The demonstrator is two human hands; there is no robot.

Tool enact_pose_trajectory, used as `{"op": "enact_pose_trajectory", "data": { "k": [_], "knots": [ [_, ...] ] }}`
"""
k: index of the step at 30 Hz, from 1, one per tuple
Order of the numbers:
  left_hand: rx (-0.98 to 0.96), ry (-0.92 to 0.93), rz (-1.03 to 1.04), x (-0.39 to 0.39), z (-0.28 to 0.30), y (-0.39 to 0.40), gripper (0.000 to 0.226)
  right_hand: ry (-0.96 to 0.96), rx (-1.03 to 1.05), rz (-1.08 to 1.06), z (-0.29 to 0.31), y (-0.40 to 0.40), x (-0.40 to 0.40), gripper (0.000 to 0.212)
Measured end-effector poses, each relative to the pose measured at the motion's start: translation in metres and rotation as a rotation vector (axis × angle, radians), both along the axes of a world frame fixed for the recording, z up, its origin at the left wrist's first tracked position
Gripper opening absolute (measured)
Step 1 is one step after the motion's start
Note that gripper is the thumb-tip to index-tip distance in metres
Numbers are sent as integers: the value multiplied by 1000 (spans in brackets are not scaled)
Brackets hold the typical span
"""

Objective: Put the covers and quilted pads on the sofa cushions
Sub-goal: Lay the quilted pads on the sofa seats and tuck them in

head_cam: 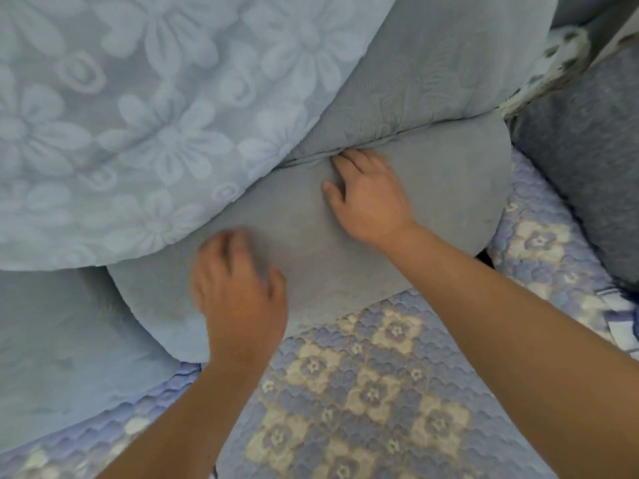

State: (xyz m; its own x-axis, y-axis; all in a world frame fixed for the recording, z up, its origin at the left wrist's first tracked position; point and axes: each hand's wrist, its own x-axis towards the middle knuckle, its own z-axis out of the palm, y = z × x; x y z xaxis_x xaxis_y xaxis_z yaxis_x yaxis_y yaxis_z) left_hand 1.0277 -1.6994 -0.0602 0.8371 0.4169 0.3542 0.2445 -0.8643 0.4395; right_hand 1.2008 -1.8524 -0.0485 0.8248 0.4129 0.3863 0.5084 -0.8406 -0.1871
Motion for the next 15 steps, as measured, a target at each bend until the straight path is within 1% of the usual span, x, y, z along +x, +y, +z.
{"op": "enact_pose_trajectory", "data": {
  "k": [1, 2, 3, 5, 8, 10, 13, 15],
  "knots": [
    [140, -5, -200, 10, -1, 4, 59, 52, -29, -16, 2, 3, 5, 57],
    [245, 20, -325, 27, -1, 11, 59, 80, -66, -37, 2, 4, 8, 61],
    [309, 60, -378, 47, 1, 17, 62, 111, -103, -57, 1, 2, 9, 63],
    [360, 144, -389, 83, 16, 21, 68, 154, -150, -72, 1, 2, 11, 64],
    [360, 279, -339, 120, 22, 21, 77, 143, -177, -62, 3, 7, 17, 61],
    [317, 394, -288, 135, 27, 16, 82, 128, -218, -63, 6, 6, 24, 55],
    [157, 602, -237, 157, 39, 2, 68, 126, -247, -39, 3, 5, 30, 56],
    [92, 671, -213, 166, 44, -3, 68, 131, -236, -50, 0, 6, 31, 58]
  ]
}}
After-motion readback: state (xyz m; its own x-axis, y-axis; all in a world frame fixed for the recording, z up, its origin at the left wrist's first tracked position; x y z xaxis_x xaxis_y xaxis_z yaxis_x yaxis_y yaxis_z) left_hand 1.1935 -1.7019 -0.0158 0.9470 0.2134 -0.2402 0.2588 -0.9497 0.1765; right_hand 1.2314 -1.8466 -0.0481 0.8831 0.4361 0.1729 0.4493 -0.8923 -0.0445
